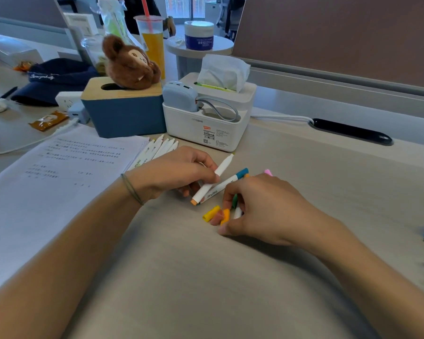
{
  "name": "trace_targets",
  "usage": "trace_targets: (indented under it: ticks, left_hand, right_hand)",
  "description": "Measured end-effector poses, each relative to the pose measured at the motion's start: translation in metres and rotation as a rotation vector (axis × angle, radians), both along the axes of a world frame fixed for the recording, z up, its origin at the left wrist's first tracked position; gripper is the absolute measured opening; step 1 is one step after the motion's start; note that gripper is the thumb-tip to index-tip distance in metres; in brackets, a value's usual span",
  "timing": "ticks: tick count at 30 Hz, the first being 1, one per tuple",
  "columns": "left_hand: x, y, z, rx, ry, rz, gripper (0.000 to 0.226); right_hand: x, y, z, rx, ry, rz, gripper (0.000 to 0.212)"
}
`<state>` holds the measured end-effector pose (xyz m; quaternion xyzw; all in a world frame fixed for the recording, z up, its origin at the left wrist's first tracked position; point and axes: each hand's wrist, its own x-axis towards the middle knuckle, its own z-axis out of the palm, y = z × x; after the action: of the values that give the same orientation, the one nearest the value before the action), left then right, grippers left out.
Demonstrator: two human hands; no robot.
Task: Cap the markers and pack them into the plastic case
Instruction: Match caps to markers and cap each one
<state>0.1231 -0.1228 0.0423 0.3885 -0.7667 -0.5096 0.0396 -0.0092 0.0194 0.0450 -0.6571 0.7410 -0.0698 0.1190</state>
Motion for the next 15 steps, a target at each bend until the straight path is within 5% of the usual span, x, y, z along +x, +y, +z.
trace_targets:
  ticks: [3, 7, 15]
  left_hand:
    - [0.000, 0.000, 0.000, -0.001, 0.003, 0.002, 0.008]
    - [-0.002, 0.001, -0.001, -0.003, -0.010, -0.009, 0.006]
    - [-0.003, 0.002, 0.001, 0.005, 0.053, -0.064, 0.009]
  right_hand:
    - [-0.013, -0.004, 0.005, 0.026, -0.186, -0.053, 0.033]
    - [-0.038, -0.004, 0.012, 0.013, -0.679, -0.191, 0.021]
    - [-0.052, -0.007, 0.006, -0.353, -1.224, -0.570, 0.032]
